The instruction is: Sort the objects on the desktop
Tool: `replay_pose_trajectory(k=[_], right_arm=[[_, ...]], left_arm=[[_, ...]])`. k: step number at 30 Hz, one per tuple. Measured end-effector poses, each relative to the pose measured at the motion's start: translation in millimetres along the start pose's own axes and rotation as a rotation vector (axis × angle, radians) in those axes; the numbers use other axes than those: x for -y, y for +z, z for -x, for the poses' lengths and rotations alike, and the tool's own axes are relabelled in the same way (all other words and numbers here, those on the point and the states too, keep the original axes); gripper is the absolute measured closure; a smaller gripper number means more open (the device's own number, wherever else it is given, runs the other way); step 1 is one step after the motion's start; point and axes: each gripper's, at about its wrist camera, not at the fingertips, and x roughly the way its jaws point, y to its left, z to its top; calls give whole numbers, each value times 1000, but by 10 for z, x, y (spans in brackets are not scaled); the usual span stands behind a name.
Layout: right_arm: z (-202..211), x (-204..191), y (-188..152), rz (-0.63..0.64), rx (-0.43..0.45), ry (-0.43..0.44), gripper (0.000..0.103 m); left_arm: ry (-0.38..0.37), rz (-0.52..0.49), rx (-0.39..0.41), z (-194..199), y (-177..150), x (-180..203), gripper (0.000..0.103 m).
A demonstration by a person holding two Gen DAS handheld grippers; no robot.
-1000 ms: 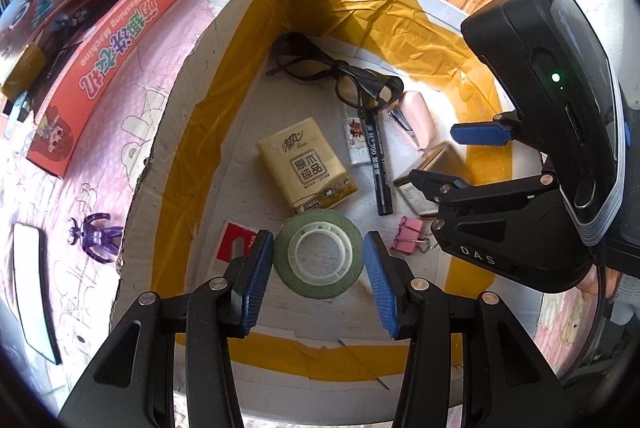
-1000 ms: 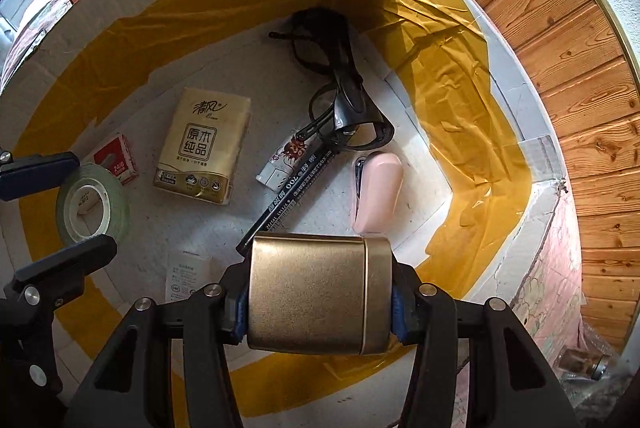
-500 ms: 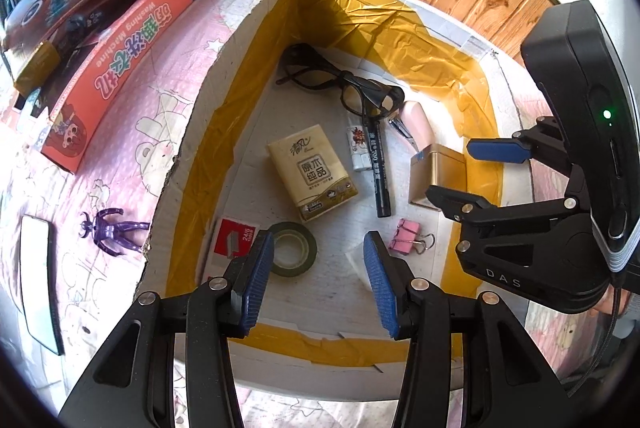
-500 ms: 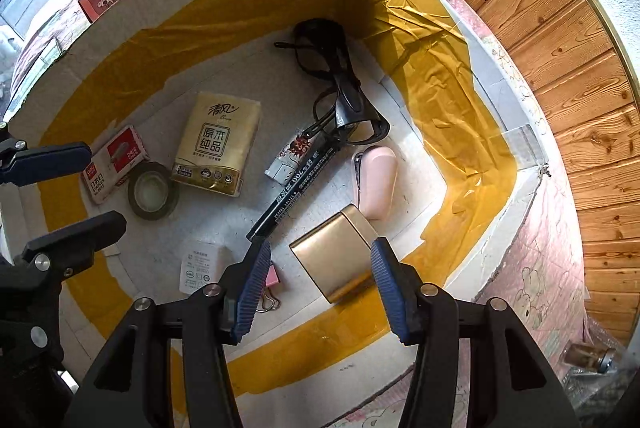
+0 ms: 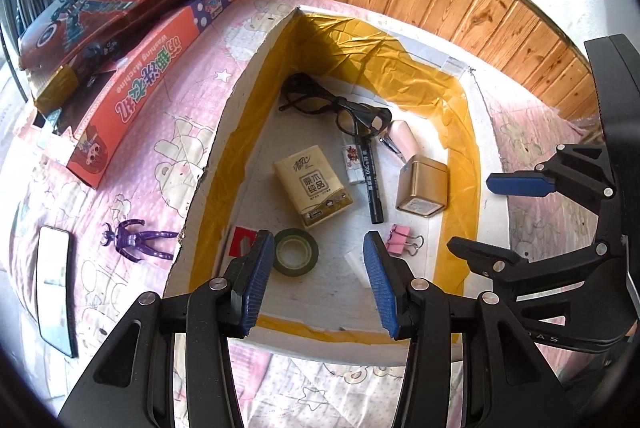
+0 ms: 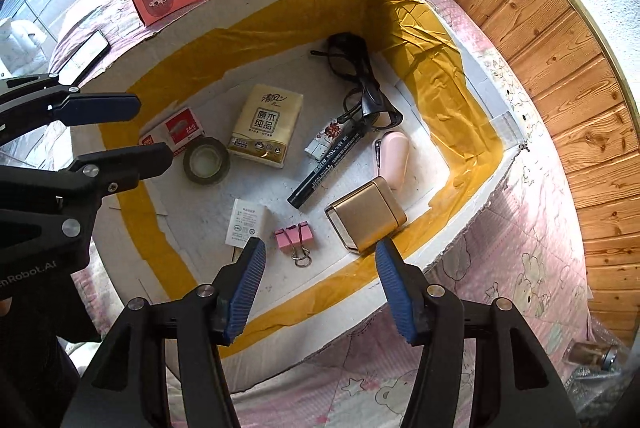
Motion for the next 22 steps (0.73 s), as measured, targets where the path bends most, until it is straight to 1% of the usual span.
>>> replay_pose_trajectory(k=[3, 9, 14, 17, 20, 22], right_arm=[[99, -31, -49, 4, 6, 5, 44], [207, -101, -149, 28, 0, 9, 44], [282, -194, -237, 53, -6, 7, 44], [317, -243, -275, 67, -9, 4, 44], [333, -289, -295, 74, -12, 1, 44], [339, -319, -302, 77, -15, 2, 44]], left_arm=[[10, -12, 12, 49, -9, 9, 54], [6, -3, 19, 105, -37, -45, 54], [-30, 13, 19, 134, -58, -94, 54], [-36, 11, 48, 185, -82, -106, 54], [-20, 4, 92, 264, -100, -116, 54], [-9, -4, 104, 294, -102, -114, 54]])
